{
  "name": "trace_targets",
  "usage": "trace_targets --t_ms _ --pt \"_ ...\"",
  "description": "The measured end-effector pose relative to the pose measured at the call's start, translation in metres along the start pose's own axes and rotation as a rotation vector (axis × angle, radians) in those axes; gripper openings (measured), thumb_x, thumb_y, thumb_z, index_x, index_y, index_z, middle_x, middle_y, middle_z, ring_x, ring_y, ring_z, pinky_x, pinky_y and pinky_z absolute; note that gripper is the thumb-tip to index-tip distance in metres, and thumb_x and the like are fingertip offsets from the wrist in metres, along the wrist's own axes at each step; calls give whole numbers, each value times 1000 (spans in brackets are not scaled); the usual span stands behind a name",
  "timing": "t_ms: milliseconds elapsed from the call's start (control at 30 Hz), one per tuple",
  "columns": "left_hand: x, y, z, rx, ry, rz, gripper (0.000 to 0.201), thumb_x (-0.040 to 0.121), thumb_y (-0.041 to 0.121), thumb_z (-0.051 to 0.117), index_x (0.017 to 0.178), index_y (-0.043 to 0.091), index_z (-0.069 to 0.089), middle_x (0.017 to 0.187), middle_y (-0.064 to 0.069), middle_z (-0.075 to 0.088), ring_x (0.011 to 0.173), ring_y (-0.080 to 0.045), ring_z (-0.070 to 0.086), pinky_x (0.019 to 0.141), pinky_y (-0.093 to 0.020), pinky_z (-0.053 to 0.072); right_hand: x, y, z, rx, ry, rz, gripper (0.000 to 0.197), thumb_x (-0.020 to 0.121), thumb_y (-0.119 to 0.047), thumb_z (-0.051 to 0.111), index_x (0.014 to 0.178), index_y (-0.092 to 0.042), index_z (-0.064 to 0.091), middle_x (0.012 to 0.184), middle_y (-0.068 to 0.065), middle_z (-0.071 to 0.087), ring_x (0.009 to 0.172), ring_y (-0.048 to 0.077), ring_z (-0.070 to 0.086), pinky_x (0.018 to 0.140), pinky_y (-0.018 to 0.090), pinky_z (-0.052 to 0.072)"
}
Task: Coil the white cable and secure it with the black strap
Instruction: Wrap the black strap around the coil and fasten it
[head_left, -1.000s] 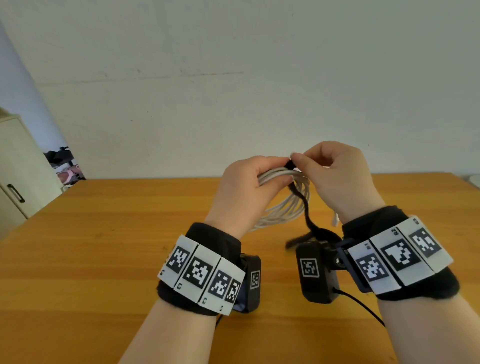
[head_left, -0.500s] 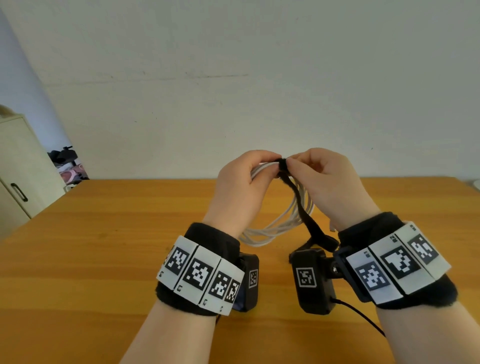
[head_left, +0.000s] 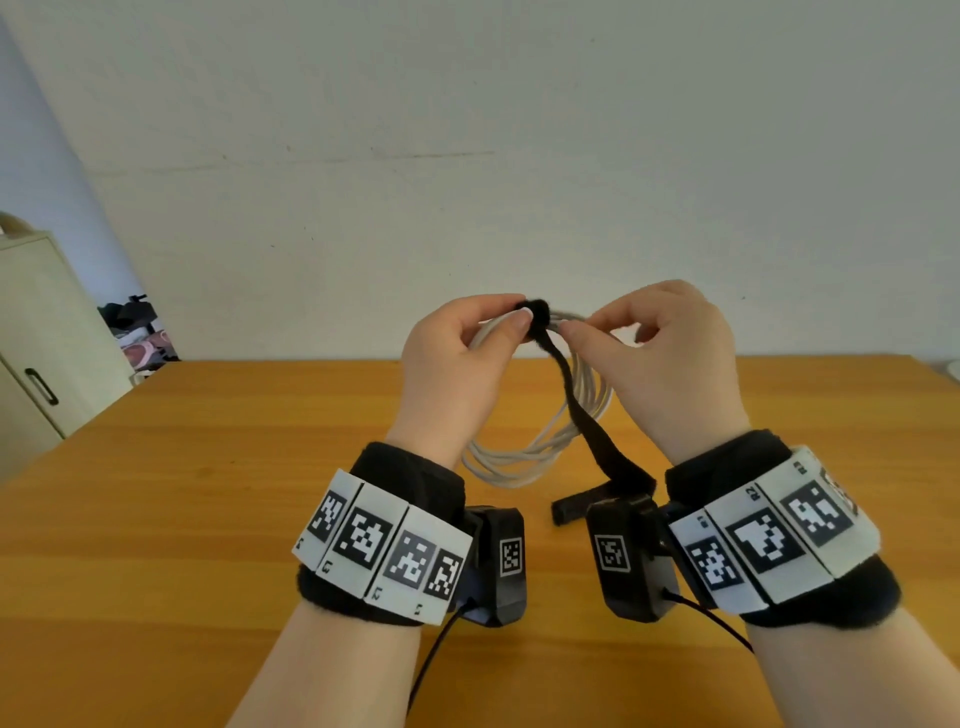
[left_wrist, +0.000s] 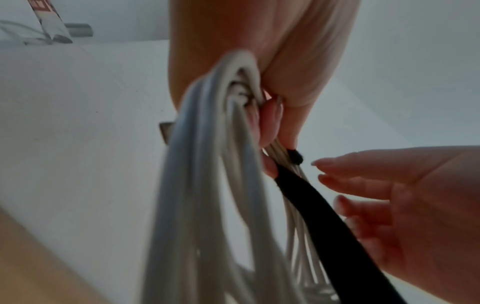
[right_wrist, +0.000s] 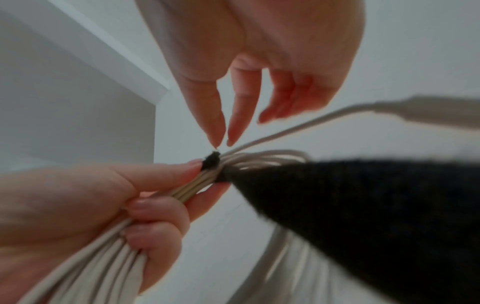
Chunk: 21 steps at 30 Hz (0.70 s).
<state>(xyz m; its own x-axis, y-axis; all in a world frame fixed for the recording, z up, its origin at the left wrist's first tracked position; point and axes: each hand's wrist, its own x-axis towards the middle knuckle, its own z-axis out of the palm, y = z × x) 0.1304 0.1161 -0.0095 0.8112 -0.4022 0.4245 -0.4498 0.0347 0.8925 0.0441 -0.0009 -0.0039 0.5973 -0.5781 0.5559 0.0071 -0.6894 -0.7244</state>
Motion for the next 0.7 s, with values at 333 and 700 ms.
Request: trace_targets --t_ms 333,700 --pt "0 2 1 -7 59 23 17 92 23 56 106 23 65 99 0 72 51 7 53 57 -10 40 -9 -3 13 -260 -112 -119 19 85 -17 56 101 -18 66 87 1 71 80 22 65 71 40 55" --pt "3 -9 2 219 124 137 18 90 22 59 105 19 69 86 25 56 84 14 53 74 5 37 -8 -7 10 -196 -208 -268 13 82 -16 66 89 -23 75 87 -3 69 84 16 63 75 37 52"
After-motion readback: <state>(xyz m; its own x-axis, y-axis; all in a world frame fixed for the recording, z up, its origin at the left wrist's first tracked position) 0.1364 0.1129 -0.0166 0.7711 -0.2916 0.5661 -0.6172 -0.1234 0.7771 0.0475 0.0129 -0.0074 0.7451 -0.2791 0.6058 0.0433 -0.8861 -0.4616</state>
